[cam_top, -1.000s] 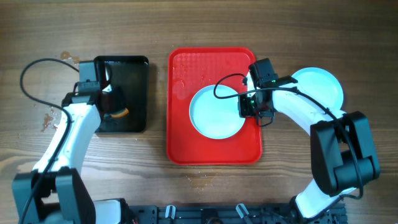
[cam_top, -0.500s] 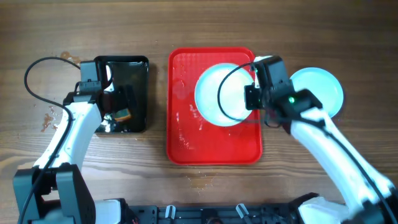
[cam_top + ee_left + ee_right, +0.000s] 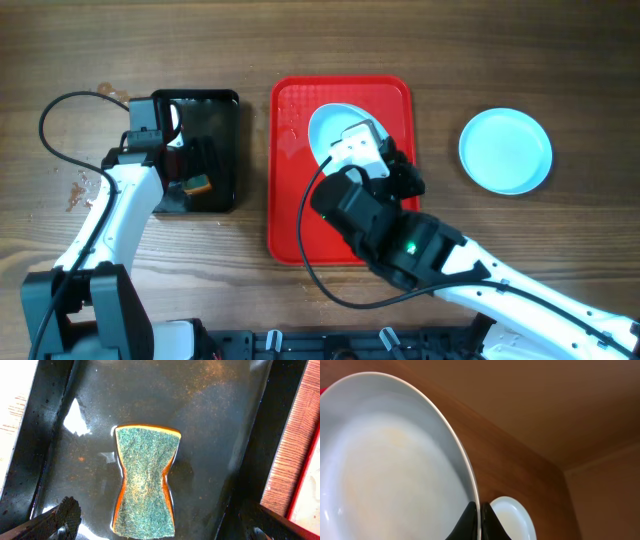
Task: Clean dirty plates on tray and stack at the side
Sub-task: 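Lift the plate off the red tray with right gripper, tilting it up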
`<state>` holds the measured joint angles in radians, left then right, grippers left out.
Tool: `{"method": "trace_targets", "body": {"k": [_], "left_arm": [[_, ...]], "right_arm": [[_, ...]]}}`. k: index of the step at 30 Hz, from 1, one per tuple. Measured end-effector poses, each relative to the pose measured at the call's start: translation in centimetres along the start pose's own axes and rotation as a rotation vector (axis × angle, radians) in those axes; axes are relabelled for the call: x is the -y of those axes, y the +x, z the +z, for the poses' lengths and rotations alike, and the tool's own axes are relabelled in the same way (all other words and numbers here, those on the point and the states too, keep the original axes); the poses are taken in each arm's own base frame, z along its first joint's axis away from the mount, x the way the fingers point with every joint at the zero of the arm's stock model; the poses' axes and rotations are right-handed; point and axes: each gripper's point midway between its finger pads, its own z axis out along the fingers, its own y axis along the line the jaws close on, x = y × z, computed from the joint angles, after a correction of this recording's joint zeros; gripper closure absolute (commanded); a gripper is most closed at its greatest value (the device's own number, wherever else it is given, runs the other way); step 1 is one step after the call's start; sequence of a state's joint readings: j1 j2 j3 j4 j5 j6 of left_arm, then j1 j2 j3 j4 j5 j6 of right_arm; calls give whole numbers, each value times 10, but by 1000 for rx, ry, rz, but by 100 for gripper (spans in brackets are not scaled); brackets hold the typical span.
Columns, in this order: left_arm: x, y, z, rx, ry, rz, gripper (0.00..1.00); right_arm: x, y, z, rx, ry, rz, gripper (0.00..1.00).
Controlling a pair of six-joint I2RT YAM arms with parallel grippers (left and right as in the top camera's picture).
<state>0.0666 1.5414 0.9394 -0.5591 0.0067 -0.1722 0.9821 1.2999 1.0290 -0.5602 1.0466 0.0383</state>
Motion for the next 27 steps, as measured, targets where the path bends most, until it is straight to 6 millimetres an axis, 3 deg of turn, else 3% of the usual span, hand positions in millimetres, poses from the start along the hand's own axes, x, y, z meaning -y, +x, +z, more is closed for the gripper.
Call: {"method": "trace_targets", "body": {"k": [5,17,22,27], "left_arm": [[0,0,0,0,0,0,0],[0,0,0,0,0,0,0],[0,0,0,0,0,0,0],[0,0,0,0,0,0,0]], "right_arm": [[-17,4,2,-9,3,-95,96],[-7,-1,2,3,67,-103,96],[3,-24,-14,79,173,-147,96],[0,-31,-22,104,187,-182,96]]}}
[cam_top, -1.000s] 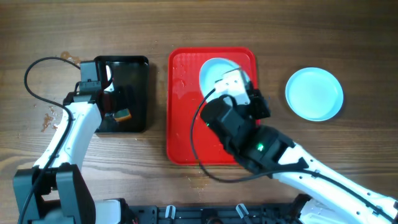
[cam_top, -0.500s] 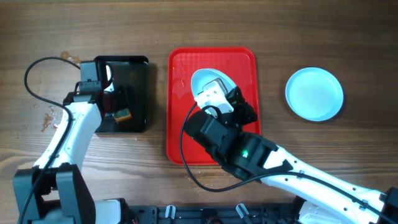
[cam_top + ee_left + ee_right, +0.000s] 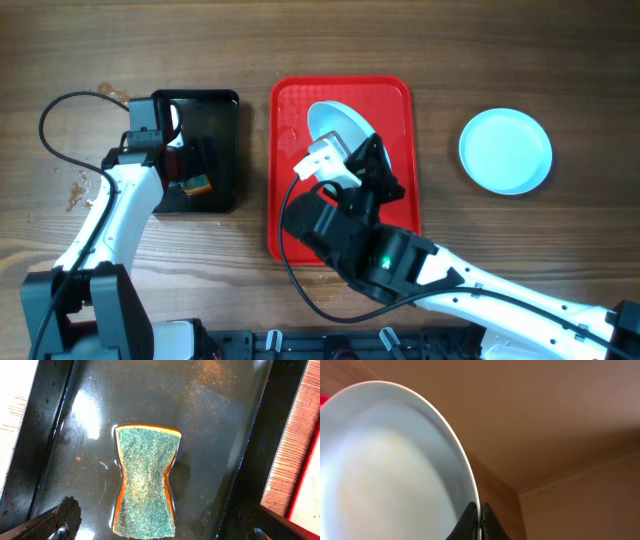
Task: Clean dirty plates on tray and stack at the side
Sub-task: 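Lift the plate off the red tray with right gripper, tilting it up, then carry the plate right and stack it on the plates beside the tray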
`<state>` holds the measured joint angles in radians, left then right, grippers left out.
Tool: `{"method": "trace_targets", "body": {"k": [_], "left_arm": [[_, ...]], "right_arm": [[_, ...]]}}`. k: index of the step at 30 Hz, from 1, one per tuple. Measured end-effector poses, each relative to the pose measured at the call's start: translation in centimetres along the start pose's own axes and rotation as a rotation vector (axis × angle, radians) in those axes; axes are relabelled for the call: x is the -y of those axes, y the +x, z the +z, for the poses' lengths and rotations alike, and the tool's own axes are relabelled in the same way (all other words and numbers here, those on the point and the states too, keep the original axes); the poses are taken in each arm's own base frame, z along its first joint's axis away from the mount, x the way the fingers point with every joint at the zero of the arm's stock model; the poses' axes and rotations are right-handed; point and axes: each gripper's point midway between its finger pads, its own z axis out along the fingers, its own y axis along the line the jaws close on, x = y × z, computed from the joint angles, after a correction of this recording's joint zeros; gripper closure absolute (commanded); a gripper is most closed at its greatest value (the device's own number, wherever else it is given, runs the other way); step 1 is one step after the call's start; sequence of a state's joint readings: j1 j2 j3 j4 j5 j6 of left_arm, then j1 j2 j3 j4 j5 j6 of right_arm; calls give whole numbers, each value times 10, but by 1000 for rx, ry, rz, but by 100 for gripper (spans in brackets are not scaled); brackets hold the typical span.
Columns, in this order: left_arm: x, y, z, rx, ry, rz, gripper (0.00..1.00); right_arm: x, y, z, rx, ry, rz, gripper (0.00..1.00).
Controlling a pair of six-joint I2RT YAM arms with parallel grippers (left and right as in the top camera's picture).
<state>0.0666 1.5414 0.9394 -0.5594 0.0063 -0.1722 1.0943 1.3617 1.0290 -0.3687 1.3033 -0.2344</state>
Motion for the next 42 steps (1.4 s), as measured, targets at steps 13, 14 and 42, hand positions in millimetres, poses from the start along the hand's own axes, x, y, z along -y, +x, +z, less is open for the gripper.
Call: {"method": "trace_targets", "body": {"k": [13,14,42], "left_arm": [[0,0,0,1,1,0,0],[0,0,0,0,0,0,0],[0,0,0,0,1,0,0]], "right_arm": [[-43,101,70,-421,-428,345,96],[-52,112,77,-504,-569,504,96],[104,144,22,-371,-798,1289,0]]}}
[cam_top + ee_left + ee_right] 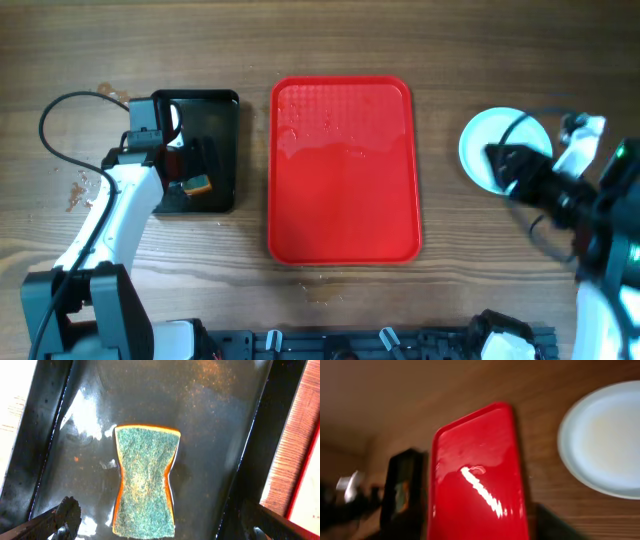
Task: Clean dirty plates on tray and stack at the side
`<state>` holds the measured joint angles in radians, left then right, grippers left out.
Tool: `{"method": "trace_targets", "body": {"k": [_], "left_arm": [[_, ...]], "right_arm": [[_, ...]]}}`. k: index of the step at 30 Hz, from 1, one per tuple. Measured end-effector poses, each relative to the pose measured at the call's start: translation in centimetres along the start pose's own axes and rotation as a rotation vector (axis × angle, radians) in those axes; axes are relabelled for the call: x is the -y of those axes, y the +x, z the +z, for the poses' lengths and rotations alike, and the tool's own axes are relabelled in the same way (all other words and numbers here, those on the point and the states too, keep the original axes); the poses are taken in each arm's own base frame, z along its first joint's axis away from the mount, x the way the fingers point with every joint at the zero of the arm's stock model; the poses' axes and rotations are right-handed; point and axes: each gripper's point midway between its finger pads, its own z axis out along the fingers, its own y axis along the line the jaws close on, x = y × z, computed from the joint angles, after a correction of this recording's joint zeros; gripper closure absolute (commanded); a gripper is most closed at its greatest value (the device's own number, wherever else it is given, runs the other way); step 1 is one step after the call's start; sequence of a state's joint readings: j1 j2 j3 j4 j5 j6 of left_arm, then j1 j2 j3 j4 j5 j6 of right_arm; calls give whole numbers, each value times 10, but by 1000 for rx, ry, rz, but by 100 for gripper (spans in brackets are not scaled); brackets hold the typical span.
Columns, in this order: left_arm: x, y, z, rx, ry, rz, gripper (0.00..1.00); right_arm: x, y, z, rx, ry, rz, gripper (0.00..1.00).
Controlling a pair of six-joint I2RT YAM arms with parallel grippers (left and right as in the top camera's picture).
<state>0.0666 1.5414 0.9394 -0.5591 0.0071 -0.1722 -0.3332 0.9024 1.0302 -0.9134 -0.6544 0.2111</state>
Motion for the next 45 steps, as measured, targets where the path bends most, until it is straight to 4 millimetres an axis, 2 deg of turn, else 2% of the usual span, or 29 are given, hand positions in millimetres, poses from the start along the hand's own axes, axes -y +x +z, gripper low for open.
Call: {"method": "trace_targets", "body": {"k": [1,2,6,7,9,10,12,14,15,17,19,22,24,27,29,33,43,45], "left_arm": [[0,0,0,0,0,0,0],[0,0,0,0,0,0,0],[0,0,0,0,0,0,0],[0,0,0,0,0,0,0],[0,0,0,0,0,0,0],[0,0,0,0,0,0,0],[0,0,0,0,0,0,0],[0,0,0,0,0,0,0],[0,0,0,-2,0,0,0],[0,0,0,0,0,0,0],[0,0,0,0,0,0,0],[0,0,0,1,0,0,0],[0,0,0,0,0,0,0],[0,0,0,0,0,0,0],[0,0,0,0,0,0,0],[0,0,0,0,0,0,0],[0,0,0,0,0,0,0],[4,-3,-11,32,10,7,0]], "right_arm": [[-17,9,-9,3,-37,-32,0],[-26,13,-15,14,-55,-32,0],[-30,12,-22,41,-54,74,0],[-32,6,-22,66,-64,50,1],[-48,-7,-26,127,-126,-92,0],[-64,-8,-33,165,-168,-226,0],[-94,5,-54,226,-232,-452,1],[-105,16,-72,326,-227,-607,0],[-100,21,-74,357,-202,-633,0],[-73,35,-64,430,-126,-666,0],[-68,26,-58,609,-126,-743,0],[-27,61,-14,619,-113,-748,0],[-12,71,8,601,-107,-744,0],[-7,70,20,664,-118,-767,0],[3,75,33,686,-116,-775,0],[12,83,42,642,-106,-758,0],[13,84,43,632,-104,-755,0],[13,84,43,632,-104,-755,1]]}}
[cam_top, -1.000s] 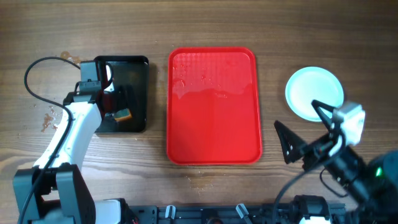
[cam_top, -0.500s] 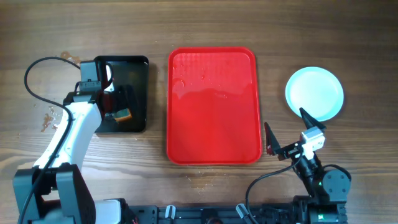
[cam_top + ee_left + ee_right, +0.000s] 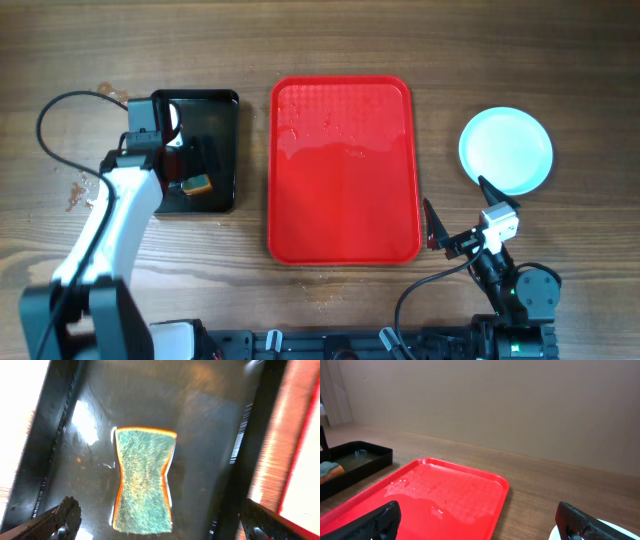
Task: Clean dirty plates on tray and stack at the side
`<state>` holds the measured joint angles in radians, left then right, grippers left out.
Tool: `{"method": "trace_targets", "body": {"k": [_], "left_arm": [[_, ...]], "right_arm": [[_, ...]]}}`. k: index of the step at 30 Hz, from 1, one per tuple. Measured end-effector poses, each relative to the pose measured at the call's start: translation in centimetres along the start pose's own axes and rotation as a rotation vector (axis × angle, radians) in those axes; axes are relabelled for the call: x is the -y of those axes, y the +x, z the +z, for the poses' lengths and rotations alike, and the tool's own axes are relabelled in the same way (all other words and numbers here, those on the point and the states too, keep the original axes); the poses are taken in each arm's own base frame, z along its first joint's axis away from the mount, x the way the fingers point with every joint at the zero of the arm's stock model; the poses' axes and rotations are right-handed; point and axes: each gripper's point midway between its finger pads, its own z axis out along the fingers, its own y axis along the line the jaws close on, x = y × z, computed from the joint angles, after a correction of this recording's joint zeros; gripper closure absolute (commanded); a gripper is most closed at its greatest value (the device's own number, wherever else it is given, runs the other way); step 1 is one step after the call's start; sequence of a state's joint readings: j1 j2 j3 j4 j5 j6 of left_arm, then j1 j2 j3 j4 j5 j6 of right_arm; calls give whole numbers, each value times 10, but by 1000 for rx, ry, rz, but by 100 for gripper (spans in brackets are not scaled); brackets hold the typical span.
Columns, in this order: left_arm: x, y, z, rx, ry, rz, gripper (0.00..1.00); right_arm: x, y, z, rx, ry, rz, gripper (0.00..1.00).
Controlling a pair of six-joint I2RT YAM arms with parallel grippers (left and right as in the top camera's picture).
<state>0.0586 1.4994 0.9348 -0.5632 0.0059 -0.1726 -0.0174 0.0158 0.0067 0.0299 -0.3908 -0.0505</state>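
The red tray lies in the middle, wet and with no plate on it; the right wrist view shows it too. A stack of light blue plates rests on the table to its right, its rim just showing. My right gripper is open and holds nothing, low near the front edge between tray and stack. My left gripper hangs open over a green and orange sponge that lies in the black basin.
The black basin holding shallow water stands left of the tray, with the sponge in its front part. Small spills mark the wood at the far left and in front of the tray.
My right arm was stretched beside the plate stack; now it is folded back at the front right, gripper open and facing the tray. The left wrist has shifted slightly over the basin.
First my right gripper was shut on the rim of a plate tilted up over the tray, and still held it a moment later. Then the tray was bare and the arm was at the stack on the right. Now the arm is back and open.
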Motion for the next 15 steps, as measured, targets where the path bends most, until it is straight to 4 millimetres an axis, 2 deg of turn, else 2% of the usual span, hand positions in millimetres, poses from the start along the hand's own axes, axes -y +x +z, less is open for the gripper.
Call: {"method": "trace_targets", "body": {"k": [1,3,6,9,11,15], "left_arm": [[10,-10,-31,95,35,20,0],[20,-21,-66,213,75,36,0],[20,-21,-122,380,120,37,0],[16,-9,-173,565,168,35,0],[12,4,-186,661,198,22,0],[7,18,-187,882,277,-29,0]], "right_arm": [[0,0,0,0,0,0,0],[0,0,0,-1,0,1,0],[0,1,0,-4,0,1,0],[0,1,0,-5,0,2,0],[0,1,0,-6,0,2,0],[1,2,0,-6,4,2,0]]}}
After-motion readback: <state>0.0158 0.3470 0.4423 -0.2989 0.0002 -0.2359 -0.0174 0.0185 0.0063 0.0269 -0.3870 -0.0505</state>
